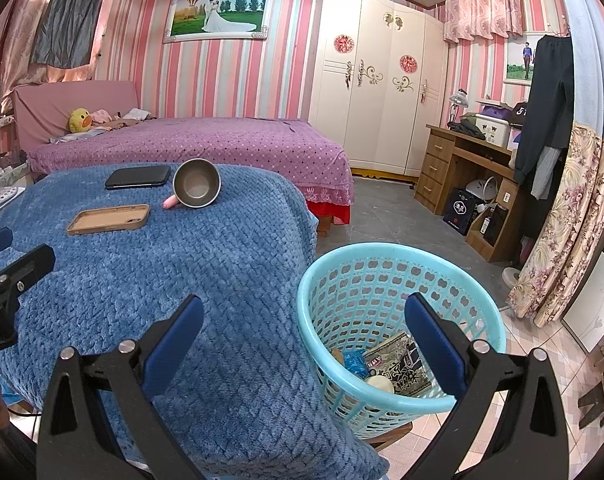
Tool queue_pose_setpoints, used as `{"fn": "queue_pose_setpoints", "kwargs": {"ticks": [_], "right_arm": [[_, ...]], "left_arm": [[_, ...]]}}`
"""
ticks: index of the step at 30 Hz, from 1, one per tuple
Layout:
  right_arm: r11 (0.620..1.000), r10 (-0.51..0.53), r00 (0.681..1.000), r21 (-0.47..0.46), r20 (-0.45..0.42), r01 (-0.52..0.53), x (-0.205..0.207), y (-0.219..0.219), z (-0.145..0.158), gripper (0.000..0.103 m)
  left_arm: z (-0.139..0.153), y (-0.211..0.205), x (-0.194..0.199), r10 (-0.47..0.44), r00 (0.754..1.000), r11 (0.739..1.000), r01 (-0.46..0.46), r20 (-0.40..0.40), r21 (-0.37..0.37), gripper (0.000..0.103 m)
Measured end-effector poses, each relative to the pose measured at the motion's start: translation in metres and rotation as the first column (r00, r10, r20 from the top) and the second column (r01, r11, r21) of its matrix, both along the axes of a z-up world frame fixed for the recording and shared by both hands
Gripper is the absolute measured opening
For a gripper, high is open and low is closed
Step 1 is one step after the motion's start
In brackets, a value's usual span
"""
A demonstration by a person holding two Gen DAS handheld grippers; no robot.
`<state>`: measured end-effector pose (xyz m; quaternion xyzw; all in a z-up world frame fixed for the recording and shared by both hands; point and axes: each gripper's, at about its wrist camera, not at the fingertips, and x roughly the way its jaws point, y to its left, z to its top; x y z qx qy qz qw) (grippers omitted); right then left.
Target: Collect trash
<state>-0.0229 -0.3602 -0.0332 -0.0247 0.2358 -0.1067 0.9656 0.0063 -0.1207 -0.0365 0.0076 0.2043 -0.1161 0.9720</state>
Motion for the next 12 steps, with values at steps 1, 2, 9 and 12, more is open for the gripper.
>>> {"fn": "queue_pose_setpoints", "kwargs": {"ticks": [1, 2, 9, 12], "right_arm": [[1.000, 0.000, 1.000, 0.000, 0.000, 0.000, 0.0000, 0.0000, 0.0000, 0.098], [1.000, 0.000, 1.000, 0.000, 0.000, 0.000, -0.0003, -0.0003, 0.0001, 0.098], [1.000, 0.000, 1.000, 0.000, -0.001, 0.000, 0.0001, 0.0000, 0.0001, 0.098], [1.000, 0.000, 1.000, 0.000, -0.001, 0.000, 0.0000, 0.0000, 0.0002, 0.098]], "left_arm": [[0.0000, 0.0000, 0.0000, 0.000, 1.000, 1.000, 0.000, 0.000, 0.000, 0.098], [-0.0001, 0.0001, 0.0001, 0.000, 1.000, 1.000, 0.000, -0.001, -0.001, 0.098], [-0.0015, -0.0012, 0.0006, -0.005, 1.000, 1.000, 0.005, -0.016, -0.010, 0.098], [-0.0012, -0.0017, 0.0000, -0.005, 1.000, 1.000, 0.005, -0.013, -0.005, 0.098]]}}
